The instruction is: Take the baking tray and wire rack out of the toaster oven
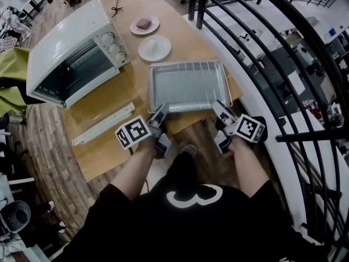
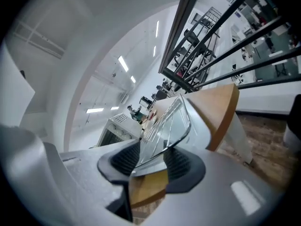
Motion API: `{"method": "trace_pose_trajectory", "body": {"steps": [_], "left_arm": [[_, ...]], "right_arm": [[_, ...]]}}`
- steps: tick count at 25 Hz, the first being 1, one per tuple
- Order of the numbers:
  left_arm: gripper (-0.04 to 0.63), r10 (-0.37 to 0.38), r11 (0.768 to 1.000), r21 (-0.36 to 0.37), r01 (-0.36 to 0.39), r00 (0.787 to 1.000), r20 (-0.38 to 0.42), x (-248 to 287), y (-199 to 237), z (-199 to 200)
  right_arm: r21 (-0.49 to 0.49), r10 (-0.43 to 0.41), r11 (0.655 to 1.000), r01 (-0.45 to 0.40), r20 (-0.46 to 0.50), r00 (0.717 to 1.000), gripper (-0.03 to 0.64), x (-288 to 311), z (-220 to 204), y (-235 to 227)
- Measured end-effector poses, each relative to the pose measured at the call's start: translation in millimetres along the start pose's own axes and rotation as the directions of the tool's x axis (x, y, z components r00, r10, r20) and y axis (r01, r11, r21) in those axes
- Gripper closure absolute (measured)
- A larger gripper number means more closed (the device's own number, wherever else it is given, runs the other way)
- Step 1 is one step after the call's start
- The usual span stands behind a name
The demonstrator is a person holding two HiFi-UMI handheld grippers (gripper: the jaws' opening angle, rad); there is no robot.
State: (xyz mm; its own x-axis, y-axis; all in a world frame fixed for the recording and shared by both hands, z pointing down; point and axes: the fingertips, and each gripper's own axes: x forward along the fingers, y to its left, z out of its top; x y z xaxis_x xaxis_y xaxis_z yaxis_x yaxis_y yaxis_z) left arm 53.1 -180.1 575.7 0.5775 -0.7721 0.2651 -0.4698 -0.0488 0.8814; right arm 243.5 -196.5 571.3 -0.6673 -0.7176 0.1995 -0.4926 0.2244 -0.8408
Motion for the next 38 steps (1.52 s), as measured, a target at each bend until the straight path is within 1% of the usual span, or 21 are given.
{"method": "trace_pose_trajectory", "body": {"steps": [1, 4, 6, 8, 10, 12, 15, 18, 19, 20, 21, 22, 24, 25, 29, 31, 32, 34, 35, 36, 38], "left_arm": [[0.495, 0.001, 1.0, 0.005, -0.001, 1.0, -0.02, -0.2, 1.2, -0.6], [0.483, 0.012, 0.999, 0.048, -0.008, 0.996, -0.089, -1.3, 5.0, -2.4], [0.474, 0.006, 0.995, 0.099, 0.009, 0.989, -0.148, -1.4, 3.5, -5.6], [0.457, 0.003, 0.986, 0.165, 0.033, 0.977, -0.214, -0.8, 0.5, -11.0], [0.432, 0.017, 0.97, 0.236, 0.051, 0.961, -0.277, -1.0, -0.8, -17.5], [0.42, 0.04, 0.952, 0.299, 0.063, 0.944, -0.328, -2.0, -0.5, -23.0], [0.416, 0.081, 0.924, 0.375, 0.076, 0.919, -0.386, -3.7, 0.5, -29.2], [0.416, 0.145, 0.878, 0.472, 0.079, 0.896, -0.421, -6.2, 4.1, -31.4], [0.416, 0.159, 0.869, 0.488, 0.079, 0.889, -0.428, -7.1, 5.7, -32.7], [0.416, 0.167, 0.868, 0.491, 0.078, 0.884, -0.437, -8.1, 7.4, -34.7], [0.416, 0.17, 0.871, 0.485, 0.076, 0.88, -0.444, -9.2, 9.1, -37.1], [0.416, 0.172, 0.877, 0.476, 0.071, 0.877, -0.448, -10.2, 10.6, -38.9], [0.417, 0.178, 0.879, 0.473, 0.058, 0.882, -0.437, -11.3, 12.4, -38.6], [0.417, 0.183, 0.876, 0.479, 0.053, 0.884, -0.431, -11.4, 13.0, -37.5], [0.417, 0.194, 0.871, 0.489, 0.053, 0.877, -0.439, -13.9, 15.3, -38.8], [0.417, 0.202, 0.862, 0.505, 0.051, 0.878, -0.433, -16.4, 14.9, -39.3], [0.417, 0.208, 0.852, 0.521, 0.051, 0.88, -0.426, -17.7, 13.7, -39.3], [0.427, 0.216, 0.825, 0.562, 0.056, 0.888, -0.406, -20.3, 7.5, -39.1], [0.441, 0.217, 0.808, 0.587, 0.062, 0.894, -0.393, -21.7, 2.0, -38.8], [0.461, 0.216, 0.786, 0.614, 0.07, 0.9, -0.379, -23.6, -5.0, -38.5], [0.507, 0.209, 0.739, 0.668, 0.087, 0.913, -0.35, -29.8, -22.8, -38.5]], "right_arm": [[-0.01, 0.004, 1.0, -0.004, -0.023, 1.0, 0.459, -0.4, -2.2, 0.5], [-0.077, 0.015, 0.997, -0.023, -0.1, 0.995, 0.425, -0.2, -8.4, 3.0], [-0.168, 0.003, 0.985, -0.03, -0.16, 0.987, 0.414, -0.1, -13.5, 4.7], [-0.273, -0.027, 0.961, -0.033, -0.215, 0.976, 0.404, -0.8, -19.1, 4.4], [-0.366, -0.067, 0.93, -0.036, -0.263, 0.962, 0.402, -2.0, -25.4, 2.1], [-0.431, -0.102, 0.901, -0.04, -0.3, 0.948, 0.402, -3.3, -30.6, -1.2], [-0.488, -0.134, 0.871, -0.052, -0.338, 0.931, 0.402, -4.7, -33.5, -2.7], [-0.54, -0.17, 0.838, -0.075, -0.39, 0.905, 0.402, -8.4, -37.2, -2.2], [-0.549, -0.178, 0.832, -0.081, -0.402, 0.898, 0.402, -9.8, -38.3, -2.0], [-0.553, -0.181, 0.828, -0.086, -0.41, 0.894, 0.402, -11.3, -39.0, -1.5], [-0.556, -0.181, 0.827, -0.089, -0.412, 0.893, 0.402, -12.7, -39.2, -0.8], [-0.558, -0.18, 0.825, -0.088, -0.409, 0.895, 0.403, -13.8, -38.5, -0.5], [-0.563, -0.181, 0.822, -0.083, -0.396, 0.9, 0.402, -14.8, -36.5, -1.3], [-0.565, -0.182, 0.821, -0.081, -0.394, 0.901, 0.403, -14.8, -36.4, -2.2], [-0.561, -0.183, 0.824, -0.081, -0.398, 0.899, 0.402, -15.4, -42.7, -3.8], [-0.564, -0.181, 0.821, -0.086, -0.4, 0.899, 0.402, -17.7, -45.7, -1.8], [-0.572, -0.18, 0.815, -0.092, -0.4, 0.899, 0.403, -19.0, -47.1, 0.4], [-0.598, -0.17, 0.793, -0.116, -0.399, 0.901, 0.403, -20.8, -50.1, 9.7], [-0.613, -0.159, 0.779, -0.133, -0.398, 0.904, 0.405, -21.6, -51.3, 17.2], [-0.627, -0.144, 0.764, -0.151, -0.394, 0.908, 0.422, -22.7, -52.0, 26.7], [-0.646, -0.103, 0.741, -0.182, -0.377, 0.92, 0.472, -26.2, -52.1, 50.3]]}}
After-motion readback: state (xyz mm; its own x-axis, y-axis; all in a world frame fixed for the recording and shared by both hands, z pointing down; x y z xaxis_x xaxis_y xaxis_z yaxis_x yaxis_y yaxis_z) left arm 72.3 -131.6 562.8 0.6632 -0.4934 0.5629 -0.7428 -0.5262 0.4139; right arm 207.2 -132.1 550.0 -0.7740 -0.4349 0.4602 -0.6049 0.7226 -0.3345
